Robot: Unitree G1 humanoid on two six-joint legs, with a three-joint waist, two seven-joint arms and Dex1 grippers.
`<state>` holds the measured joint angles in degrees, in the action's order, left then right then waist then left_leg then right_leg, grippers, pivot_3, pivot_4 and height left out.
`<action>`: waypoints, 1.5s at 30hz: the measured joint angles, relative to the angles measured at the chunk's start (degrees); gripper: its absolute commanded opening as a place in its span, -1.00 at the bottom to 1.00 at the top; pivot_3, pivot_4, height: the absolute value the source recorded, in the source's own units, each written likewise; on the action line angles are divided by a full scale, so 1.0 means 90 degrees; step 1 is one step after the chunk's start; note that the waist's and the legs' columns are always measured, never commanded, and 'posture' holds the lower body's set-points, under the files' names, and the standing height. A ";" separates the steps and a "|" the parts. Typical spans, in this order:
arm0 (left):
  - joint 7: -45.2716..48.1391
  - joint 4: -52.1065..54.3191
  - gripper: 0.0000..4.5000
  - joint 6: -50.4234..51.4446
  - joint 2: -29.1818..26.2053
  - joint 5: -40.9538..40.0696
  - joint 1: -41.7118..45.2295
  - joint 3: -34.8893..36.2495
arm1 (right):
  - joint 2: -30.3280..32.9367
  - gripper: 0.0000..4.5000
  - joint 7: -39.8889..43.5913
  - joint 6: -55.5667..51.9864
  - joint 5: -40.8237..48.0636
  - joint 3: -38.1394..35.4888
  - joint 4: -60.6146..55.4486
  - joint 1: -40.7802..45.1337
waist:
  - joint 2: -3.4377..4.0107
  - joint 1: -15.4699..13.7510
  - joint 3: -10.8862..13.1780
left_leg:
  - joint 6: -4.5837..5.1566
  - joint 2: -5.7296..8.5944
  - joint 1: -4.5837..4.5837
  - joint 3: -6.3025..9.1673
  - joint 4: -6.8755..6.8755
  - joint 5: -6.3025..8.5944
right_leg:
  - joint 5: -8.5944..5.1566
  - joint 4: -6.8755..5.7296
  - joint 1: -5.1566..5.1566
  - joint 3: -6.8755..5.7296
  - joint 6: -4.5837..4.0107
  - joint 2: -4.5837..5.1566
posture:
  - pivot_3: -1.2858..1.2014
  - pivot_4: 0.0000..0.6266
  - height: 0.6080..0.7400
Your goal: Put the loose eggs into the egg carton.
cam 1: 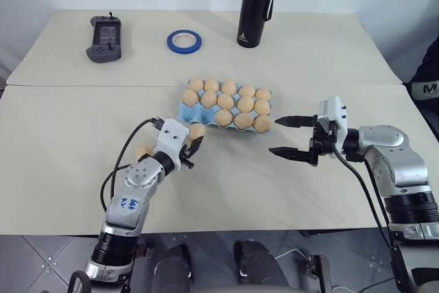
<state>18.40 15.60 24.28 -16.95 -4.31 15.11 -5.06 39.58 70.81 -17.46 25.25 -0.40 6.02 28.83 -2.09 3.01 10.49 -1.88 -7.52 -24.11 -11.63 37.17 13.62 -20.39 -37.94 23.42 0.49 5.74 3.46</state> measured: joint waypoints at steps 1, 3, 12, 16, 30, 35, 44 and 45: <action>0.0081 0.0064 -0.36 -0.0217 -0.0026 0.0005 0.0016 -0.0022 | 0.0001 1.00 -0.0013 0.0001 0.0000 0.0000 0.0000 -0.0018 | 0.0000 -0.0001 0.0000 | 0.0000 0.0000 0.0001 0.0000 0.0000 0.0000 | 0.0000 0.0000 0.0000 0.0000 0.0000 0.0000 | 0.03 -0.52 1.00; 0.0157 0.0163 -0.36 -0.0456 -0.0027 0.0005 0.0048 -0.0047 | 0.0001 1.00 -0.0022 0.0001 0.0000 0.0000 0.0000 -0.0055 | 0.0000 -0.0003 0.0000 | 0.0000 0.0000 0.0000 -0.0001 0.0001 0.0000 | 0.0000 0.0000 0.0000 0.0000 0.0000 0.0000 | 0.03 -0.52 1.00; -0.0636 -0.0620 -0.36 -0.0377 0.0691 0.0284 0.0815 -0.0012 | 0.0006 1.00 -0.0067 0.0005 0.0001 -0.0002 -0.0037 -0.0114 | 0.0000 -0.0016 0.0000 | 0.0014 0.0010 0.0000 0.0002 0.0015 -0.0006 | 0.0009 -0.0001 -0.0007 0.0004 0.0015 0.0004 | 0.03 -0.52 1.00; -0.0713 -0.1146 -0.36 -0.0573 0.0842 0.0357 0.1139 -0.0060 | 0.0006 1.00 -0.0099 0.0007 0.0001 -0.0002 -0.0057 -0.0115 | 0.0000 -0.0013 0.0000 | 0.0014 0.0011 -0.0001 0.0001 0.0012 -0.0006 | 0.0010 -0.0001 -0.0005 0.0005 0.0018 0.0005 | 0.03 -0.52 1.00; -0.0675 -0.1799 0.99 -0.0645 0.0859 0.0389 0.1499 -0.0032 | 0.0037 1.00 -0.0197 0.0006 0.0002 -0.0138 -0.0180 -0.0288 | 0.0000 -0.0048 0.0000 | 0.0012 0.0011 -0.0002 0.0000 0.0012 -0.0007 | 0.0011 0.0000 -0.0004 0.0003 0.0020 0.0004 | 0.03 -0.52 1.00; -0.0532 -0.1349 0.99 -0.0415 0.0658 0.0375 0.1429 -0.0008 | 0.0037 1.00 -0.0201 0.0006 -0.0001 -0.0147 -0.0183 -0.0287 | 0.0000 -0.0058 0.0000 | 0.0011 0.0011 -0.0002 0.0000 0.0010 -0.0007 | 0.0011 -0.0002 -0.0003 0.0004 0.0020 0.0004 | 0.03 -0.52 1.00; 0.0894 0.0596 0.99 -0.0398 -0.0347 -0.0656 -0.0297 0.0499 | 0.0037 1.00 -0.0215 0.0006 -0.0002 -0.0157 -0.0204 -0.0282 | 0.0004 -0.0039 0.0001 | 0.0004 0.0008 -0.0001 -0.0001 -0.0004 -0.0005 | 0.0011 0.0001 0.0000 0.0002 0.0020 0.0005 | 0.03 -0.52 1.00; 0.1108 0.0833 0.99 -0.0436 -0.0502 -0.0865 -0.0602 0.0666 | 0.0035 1.00 -0.0213 0.0007 -0.0002 -0.0154 -0.0205 -0.0282 | 0.0004 -0.0025 0.0001 | 0.0004 0.0007 -0.0002 -0.0001 -0.0004 -0.0005 | 0.0011 0.0002 0.0001 0.0002 0.0019 0.0004 | 0.03 -0.52 1.00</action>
<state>28.37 23.10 20.36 -21.47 -12.09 9.69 0.93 39.89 68.89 -17.40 25.23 -1.79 4.17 26.29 -2.05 2.79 10.50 -1.85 -7.46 -24.13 -11.64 37.13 13.57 -20.29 -37.92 23.43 0.51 5.91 3.50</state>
